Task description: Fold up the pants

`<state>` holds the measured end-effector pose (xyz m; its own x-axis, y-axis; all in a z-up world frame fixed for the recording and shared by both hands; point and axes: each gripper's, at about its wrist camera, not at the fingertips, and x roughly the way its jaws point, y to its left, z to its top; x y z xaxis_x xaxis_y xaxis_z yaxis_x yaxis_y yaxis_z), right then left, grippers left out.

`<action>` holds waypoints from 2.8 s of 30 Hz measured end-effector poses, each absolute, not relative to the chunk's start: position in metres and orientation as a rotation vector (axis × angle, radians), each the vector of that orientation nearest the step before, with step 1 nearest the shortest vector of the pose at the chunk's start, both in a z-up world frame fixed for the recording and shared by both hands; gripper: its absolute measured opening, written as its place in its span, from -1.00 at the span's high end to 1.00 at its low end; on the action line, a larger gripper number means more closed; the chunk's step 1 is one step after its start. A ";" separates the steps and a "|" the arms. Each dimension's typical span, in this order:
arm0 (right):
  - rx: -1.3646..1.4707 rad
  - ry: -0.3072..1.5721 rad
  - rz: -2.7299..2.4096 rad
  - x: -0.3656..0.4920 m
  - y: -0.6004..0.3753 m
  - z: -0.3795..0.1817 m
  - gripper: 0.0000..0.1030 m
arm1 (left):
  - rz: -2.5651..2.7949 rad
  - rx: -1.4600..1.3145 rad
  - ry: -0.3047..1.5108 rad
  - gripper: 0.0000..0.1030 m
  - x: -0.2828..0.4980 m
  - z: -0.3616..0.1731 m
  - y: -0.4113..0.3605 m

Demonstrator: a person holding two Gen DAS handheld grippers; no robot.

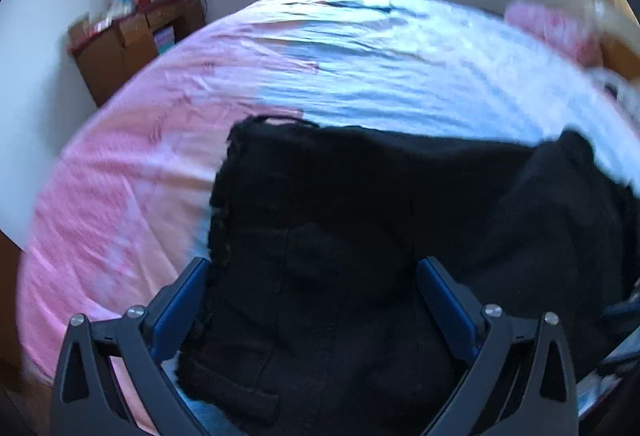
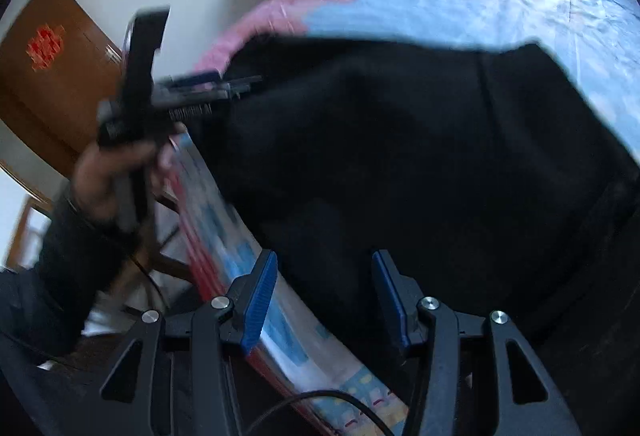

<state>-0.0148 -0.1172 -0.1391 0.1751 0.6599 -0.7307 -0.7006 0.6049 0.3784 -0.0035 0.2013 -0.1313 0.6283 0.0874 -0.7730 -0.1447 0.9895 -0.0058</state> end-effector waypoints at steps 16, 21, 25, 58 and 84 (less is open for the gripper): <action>0.228 0.843 0.384 -0.045 -0.328 -0.113 0.00 | -0.185 -0.086 0.770 -1.00 -0.019 -0.099 0.058; 0.280 0.769 0.401 -0.041 -0.327 -0.105 0.00 | -0.368 -0.179 0.831 -0.97 -0.006 -0.104 -0.010; 0.360 0.740 0.324 -0.042 -0.343 -0.106 0.00 | -0.447 -0.153 0.860 -0.66 0.000 -0.108 -0.054; 0.559 0.757 0.242 -0.063 -0.408 -0.155 0.00 | -0.435 -0.044 0.947 0.59 0.002 -0.127 -0.075; 0.356 0.684 0.447 -0.050 -0.321 -0.119 -0.06 | -0.118 -0.232 0.954 -0.62 0.015 -0.131 0.253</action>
